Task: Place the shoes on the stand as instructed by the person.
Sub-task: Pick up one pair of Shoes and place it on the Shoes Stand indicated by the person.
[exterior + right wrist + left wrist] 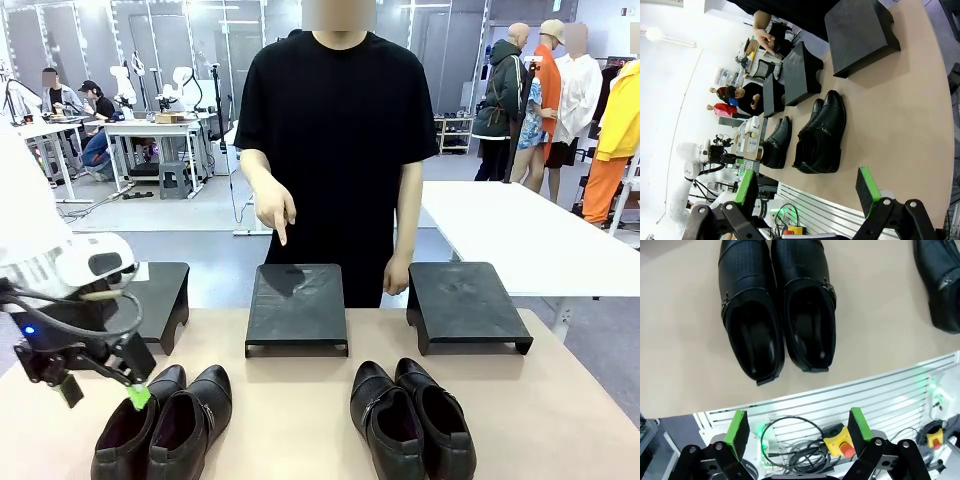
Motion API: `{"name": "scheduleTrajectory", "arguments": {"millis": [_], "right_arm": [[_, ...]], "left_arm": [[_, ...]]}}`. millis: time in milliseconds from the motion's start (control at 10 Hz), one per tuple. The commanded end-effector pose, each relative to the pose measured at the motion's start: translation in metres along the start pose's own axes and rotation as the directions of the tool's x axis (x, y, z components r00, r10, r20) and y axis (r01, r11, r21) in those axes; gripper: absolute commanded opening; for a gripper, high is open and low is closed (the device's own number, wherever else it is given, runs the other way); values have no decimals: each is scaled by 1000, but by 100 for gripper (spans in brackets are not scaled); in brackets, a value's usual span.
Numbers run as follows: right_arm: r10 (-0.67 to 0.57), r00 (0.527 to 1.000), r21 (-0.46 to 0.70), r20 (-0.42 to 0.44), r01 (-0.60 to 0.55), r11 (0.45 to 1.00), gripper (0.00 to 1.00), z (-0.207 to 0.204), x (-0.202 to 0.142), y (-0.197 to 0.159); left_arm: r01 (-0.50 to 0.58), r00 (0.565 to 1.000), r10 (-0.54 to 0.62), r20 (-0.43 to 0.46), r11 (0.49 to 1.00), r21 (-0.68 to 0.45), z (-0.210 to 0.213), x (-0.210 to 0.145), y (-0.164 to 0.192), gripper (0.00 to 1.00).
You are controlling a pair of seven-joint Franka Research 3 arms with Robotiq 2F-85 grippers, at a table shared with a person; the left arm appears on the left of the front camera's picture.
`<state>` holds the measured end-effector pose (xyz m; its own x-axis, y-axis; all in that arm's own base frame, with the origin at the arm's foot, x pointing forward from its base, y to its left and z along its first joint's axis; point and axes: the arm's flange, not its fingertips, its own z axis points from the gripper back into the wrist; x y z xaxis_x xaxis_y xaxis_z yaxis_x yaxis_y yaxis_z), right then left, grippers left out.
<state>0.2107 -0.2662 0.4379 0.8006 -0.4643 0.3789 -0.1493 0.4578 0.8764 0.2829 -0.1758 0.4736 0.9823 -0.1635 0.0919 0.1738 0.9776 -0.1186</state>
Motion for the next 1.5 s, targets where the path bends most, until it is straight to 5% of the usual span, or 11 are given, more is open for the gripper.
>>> {"name": "scheduleTrajectory", "arguments": {"millis": [0,1400], "right_arm": [[23,1000,15,11,-24,1000,100,1,1,0],[23,1000,15,11,-24,1000,100,1,1,0]], "left_arm": [[-33,999,32,36,999,12,-39,-7,7,100],[-152,988,152,7,986,63,-156,-2,41,100]]}}
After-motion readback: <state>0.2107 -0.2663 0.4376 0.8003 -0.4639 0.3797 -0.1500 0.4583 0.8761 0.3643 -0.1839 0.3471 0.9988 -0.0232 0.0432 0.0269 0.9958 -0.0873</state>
